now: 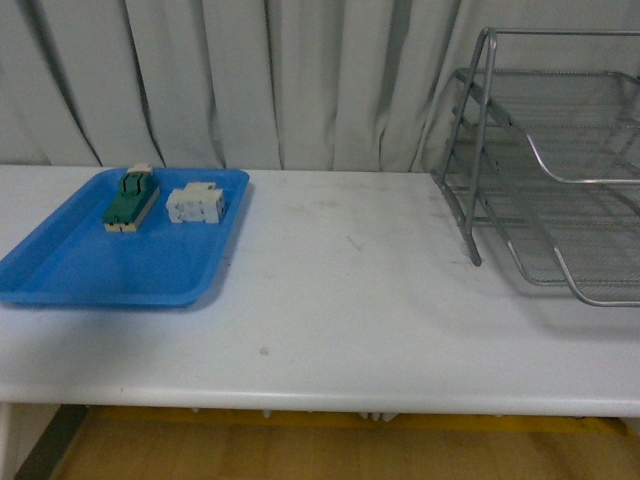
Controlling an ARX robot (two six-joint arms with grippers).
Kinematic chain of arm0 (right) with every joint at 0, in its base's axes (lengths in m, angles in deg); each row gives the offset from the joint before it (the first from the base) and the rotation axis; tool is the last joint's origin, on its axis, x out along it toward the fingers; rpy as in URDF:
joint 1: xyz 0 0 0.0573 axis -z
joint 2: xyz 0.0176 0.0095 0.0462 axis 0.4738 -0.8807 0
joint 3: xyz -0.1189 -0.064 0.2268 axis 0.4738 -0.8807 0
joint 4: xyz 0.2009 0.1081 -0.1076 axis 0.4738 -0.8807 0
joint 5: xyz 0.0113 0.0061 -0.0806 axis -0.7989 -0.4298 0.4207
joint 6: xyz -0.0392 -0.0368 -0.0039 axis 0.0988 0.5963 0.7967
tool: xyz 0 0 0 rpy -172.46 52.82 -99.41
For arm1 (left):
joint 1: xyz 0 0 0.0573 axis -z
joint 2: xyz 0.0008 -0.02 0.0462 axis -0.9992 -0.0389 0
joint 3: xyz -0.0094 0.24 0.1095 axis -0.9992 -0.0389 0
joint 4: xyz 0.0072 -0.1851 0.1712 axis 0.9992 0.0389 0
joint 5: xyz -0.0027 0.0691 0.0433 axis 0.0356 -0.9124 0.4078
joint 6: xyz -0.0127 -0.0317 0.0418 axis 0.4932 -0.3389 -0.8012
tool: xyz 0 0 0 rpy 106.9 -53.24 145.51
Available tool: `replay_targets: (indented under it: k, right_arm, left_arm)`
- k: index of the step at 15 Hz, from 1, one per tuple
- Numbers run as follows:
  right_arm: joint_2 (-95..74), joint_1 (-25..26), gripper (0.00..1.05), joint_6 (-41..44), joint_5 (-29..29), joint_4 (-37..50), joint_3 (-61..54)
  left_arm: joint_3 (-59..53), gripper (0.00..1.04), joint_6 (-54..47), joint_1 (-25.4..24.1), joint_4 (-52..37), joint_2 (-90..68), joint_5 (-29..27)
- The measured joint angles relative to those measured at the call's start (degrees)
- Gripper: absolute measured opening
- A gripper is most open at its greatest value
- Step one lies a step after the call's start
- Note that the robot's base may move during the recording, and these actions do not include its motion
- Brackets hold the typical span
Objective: Place button on rack with both arms
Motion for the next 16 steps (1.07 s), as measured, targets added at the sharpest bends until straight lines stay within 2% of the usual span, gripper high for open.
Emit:
replay_targets:
  k: [16]
  right_arm:
    - [-0.02,0.0,0.98,0.0,0.02,-0.11,0.0]
  left_arm:
    - [-0.55,0.36,0.68,0.79,-0.85,-1.64,0.37]
